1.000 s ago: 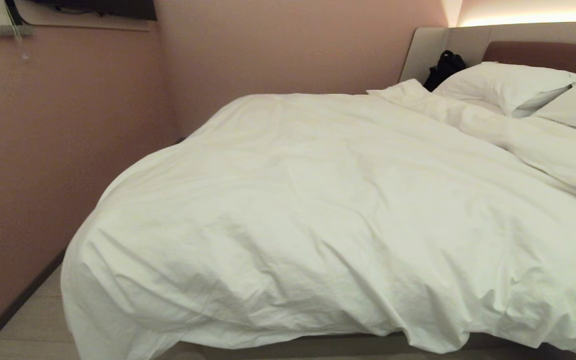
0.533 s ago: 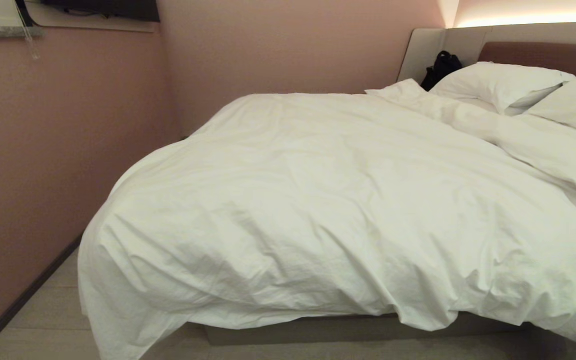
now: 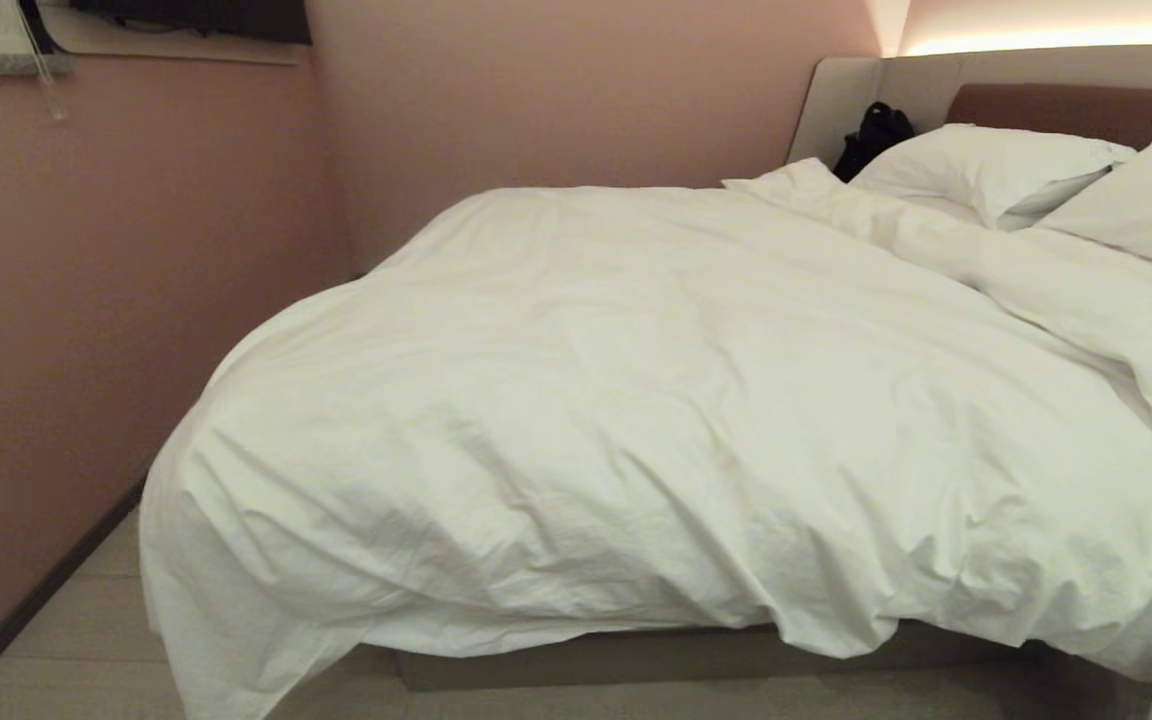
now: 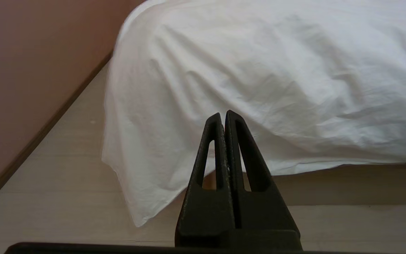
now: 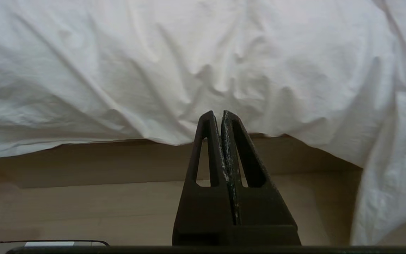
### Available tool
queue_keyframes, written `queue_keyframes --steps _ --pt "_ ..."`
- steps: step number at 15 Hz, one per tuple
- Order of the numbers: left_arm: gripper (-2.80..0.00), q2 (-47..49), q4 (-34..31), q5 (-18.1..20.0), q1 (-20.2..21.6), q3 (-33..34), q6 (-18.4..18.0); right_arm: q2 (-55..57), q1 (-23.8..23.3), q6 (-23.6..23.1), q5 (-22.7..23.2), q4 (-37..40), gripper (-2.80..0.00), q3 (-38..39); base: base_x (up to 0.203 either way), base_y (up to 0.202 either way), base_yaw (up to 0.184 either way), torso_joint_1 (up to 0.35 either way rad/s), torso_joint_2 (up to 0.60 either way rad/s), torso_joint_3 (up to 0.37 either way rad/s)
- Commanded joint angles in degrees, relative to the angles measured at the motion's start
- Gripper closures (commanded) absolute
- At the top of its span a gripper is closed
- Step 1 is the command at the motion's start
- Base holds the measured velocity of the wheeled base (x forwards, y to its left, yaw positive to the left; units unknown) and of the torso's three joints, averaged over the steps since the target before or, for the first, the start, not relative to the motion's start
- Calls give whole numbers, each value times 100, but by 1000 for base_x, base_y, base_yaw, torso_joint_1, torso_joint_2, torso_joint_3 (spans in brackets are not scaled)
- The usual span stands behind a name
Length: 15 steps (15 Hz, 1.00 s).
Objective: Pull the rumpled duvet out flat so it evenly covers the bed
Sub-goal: Flatten the corners of the folded blanket
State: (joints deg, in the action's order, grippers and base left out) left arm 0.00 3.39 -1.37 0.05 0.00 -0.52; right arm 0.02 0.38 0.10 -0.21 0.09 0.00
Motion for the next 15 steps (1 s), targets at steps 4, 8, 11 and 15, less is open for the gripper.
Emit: queue_keyframes --steps 4,8,11,15 --pt "0 0 -3 -4 3 0 -8 -2 -3 -1 4 0 0 0 0 -192 1 3 1 2" --pt "0 1 4 -4 -5 0 8 -2 -3 -1 -5 0 0 0 0 -195 -1 2 5 0" --pt "0 5 4 -4 0 0 -1 -2 -3 -1 4 0 0 0 0 -194 -1 6 2 2" --pt "0 9 4 -4 -5 0 -9 -2 -3 -1 4 0 0 0 0 -194 -1 2 3 1"
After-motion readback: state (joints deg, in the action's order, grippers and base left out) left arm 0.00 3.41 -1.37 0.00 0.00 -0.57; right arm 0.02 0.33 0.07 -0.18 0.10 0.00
